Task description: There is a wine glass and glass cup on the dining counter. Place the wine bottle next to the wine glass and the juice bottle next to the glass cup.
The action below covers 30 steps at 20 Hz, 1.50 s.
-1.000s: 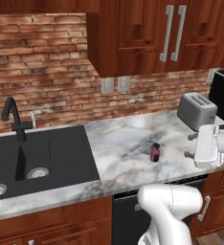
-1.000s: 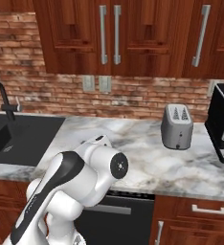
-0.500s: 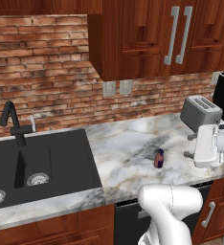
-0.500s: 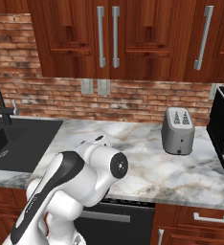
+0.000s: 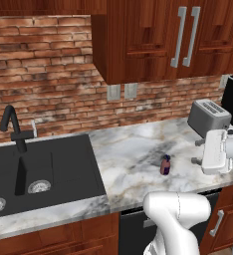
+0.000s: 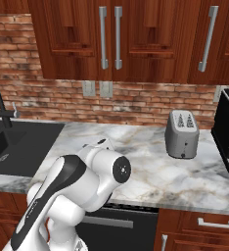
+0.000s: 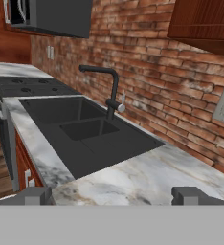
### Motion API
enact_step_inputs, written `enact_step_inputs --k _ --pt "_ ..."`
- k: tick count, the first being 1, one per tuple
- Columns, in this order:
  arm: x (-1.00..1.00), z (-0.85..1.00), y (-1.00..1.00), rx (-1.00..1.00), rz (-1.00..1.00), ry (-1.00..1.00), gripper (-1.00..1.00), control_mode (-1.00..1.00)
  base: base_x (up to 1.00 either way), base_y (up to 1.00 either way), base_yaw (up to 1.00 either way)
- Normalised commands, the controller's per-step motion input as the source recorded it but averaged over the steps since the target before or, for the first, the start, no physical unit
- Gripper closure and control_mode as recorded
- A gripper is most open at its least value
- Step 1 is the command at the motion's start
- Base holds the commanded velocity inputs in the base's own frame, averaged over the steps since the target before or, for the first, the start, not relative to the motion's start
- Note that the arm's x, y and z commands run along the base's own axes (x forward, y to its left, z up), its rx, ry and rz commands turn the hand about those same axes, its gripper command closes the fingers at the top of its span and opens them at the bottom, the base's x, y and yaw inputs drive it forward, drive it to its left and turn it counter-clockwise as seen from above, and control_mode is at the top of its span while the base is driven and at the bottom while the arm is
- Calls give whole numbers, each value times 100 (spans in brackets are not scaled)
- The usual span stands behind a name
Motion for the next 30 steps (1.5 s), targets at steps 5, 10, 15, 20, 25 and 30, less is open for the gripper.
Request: enact_step_inputs --k 5,10,15,20,25,30 --pt "0 0 0 0 0 0 -100 100 0 0 0" --pt "0 0 0 0 0 0 -100 100 0 -2 0" --pt "0 0 0 0 0 0 -100 100 0 -7 0" --pt "0 -2 -6 0 0 4 -100 -100 0 -2 0" --pt "0 0 -6 0 -7 11 -100 -100 0 0 0" --pt "2 0 -3 0 -25 12 -100 -100 0 0 0"
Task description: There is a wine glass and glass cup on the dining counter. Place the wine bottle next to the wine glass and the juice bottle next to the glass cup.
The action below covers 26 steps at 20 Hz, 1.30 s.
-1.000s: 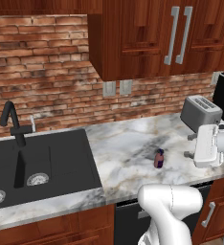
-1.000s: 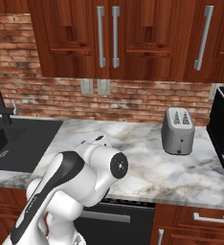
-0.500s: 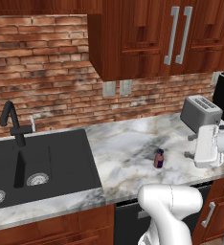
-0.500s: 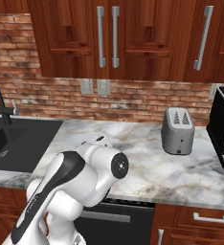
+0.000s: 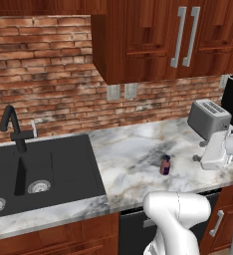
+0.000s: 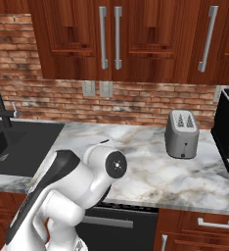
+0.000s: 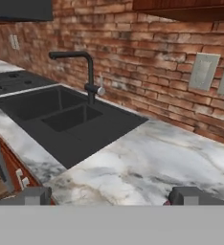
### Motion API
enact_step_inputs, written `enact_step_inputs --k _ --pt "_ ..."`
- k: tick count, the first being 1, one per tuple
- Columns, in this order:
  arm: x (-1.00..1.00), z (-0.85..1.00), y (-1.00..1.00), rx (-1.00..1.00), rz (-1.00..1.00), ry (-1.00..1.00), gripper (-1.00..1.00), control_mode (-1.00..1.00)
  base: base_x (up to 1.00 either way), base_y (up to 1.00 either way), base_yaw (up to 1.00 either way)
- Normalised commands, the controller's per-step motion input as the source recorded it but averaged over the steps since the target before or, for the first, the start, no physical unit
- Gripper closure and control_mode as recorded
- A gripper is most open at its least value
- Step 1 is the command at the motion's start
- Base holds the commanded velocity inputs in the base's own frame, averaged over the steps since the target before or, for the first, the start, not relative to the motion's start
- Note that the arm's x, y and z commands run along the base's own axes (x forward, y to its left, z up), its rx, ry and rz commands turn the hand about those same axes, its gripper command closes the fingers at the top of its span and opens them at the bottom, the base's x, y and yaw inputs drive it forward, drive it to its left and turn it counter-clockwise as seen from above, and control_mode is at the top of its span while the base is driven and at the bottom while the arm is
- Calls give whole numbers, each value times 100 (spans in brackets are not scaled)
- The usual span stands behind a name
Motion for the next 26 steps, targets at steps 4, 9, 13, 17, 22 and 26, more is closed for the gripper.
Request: enact_step_inputs --k 4,9,13,17,22,26 --pt "7 3 0 0 -33 18 -100 -100 0 0 0" --pt "4 1 6 -5 -37 6 -100 -100 0 0 0" --pt "11 0 7 -4 -32 28 -100 -100 0 0 0" --pt "10 0 9 0 -25 48 -100 -100 0 0 0" --pt "9 0 5 0 -22 53 -100 -100 0 0 0" --pt "13 0 9 0 -19 52 -100 -100 0 0 0"
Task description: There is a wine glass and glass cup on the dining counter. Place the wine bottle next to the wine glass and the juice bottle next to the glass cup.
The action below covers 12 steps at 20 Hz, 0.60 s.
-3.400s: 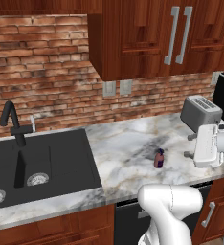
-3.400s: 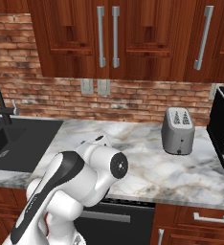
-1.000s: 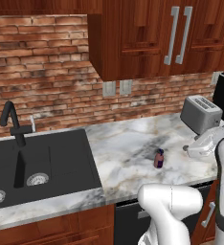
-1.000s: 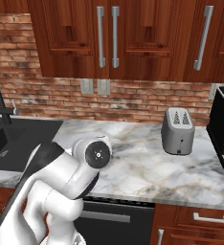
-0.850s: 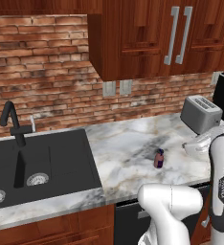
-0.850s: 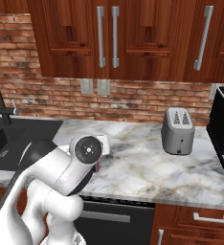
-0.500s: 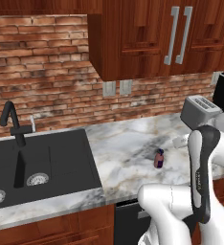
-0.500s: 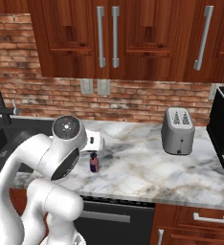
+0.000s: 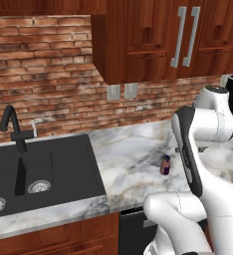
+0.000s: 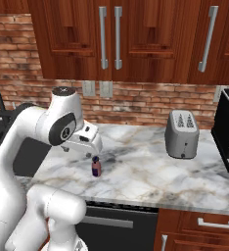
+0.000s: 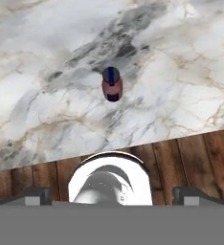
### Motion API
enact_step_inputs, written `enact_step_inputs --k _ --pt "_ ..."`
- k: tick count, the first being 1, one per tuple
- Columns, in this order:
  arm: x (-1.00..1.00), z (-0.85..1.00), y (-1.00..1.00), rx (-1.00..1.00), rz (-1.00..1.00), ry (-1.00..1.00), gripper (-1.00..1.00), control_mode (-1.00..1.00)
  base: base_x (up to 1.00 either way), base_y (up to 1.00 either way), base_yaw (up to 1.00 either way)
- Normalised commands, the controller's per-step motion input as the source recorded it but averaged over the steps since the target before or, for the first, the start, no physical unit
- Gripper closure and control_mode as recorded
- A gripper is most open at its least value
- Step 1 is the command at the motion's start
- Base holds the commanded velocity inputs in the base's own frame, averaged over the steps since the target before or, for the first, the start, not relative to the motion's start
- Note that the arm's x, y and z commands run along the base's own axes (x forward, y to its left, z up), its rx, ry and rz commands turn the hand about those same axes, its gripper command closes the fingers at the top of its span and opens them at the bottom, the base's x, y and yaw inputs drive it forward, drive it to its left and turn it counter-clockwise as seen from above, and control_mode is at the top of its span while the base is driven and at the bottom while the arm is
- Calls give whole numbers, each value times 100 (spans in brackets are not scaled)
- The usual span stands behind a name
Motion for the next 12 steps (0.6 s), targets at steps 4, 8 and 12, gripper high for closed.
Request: enact_step_inputs --k 4,8,12 --pt "20 -1 8 0 -14 44 -100 -100 0 0 0" --pt "22 -8 2 0 -13 29 -100 -100 0 0 0" --pt "18 -16 0 0 -5 12 -100 -100 0 0 0"
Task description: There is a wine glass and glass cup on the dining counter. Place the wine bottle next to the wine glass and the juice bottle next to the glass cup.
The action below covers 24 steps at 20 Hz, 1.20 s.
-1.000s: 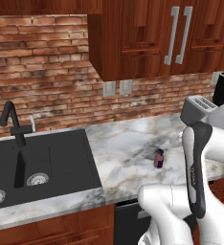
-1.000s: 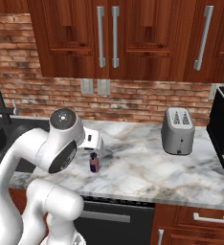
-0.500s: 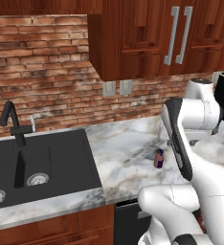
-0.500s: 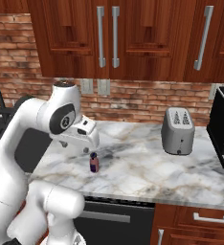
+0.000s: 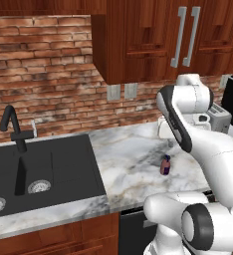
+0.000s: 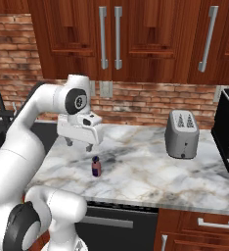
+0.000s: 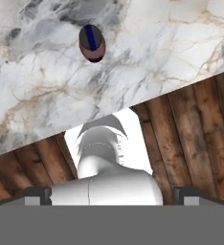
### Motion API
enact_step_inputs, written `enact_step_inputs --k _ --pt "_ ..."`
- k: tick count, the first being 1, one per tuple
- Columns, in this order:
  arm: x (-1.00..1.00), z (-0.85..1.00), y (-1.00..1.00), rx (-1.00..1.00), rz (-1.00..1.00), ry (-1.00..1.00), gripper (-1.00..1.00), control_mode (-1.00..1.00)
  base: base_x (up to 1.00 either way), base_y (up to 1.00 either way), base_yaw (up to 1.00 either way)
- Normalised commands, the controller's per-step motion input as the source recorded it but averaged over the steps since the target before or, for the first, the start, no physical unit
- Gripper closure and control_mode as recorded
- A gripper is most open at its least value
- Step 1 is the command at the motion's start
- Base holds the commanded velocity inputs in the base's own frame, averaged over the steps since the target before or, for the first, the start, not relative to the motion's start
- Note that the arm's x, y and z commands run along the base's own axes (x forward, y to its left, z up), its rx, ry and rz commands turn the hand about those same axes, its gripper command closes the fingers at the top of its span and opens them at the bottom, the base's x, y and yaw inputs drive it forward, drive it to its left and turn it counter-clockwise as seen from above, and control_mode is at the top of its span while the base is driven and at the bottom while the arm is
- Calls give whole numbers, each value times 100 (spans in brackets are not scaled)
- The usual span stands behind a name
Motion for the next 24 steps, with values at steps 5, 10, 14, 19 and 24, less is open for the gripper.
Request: enact_step_inputs --k 5,10,14,19,24 --pt "14 -26 0 0 -1 0 -100 -100 0 0 0" --pt "14 -30 0 0 -1 -1 -100 -100 0 0 0" --pt "18 -27 0 0 -2 -4 -100 -100 0 0 0" --pt "25 -16 0 0 -2 -1 -100 -100 0 0 0" --pt "23 -15 0 0 -1 -9 -100 -100 0 0 0"
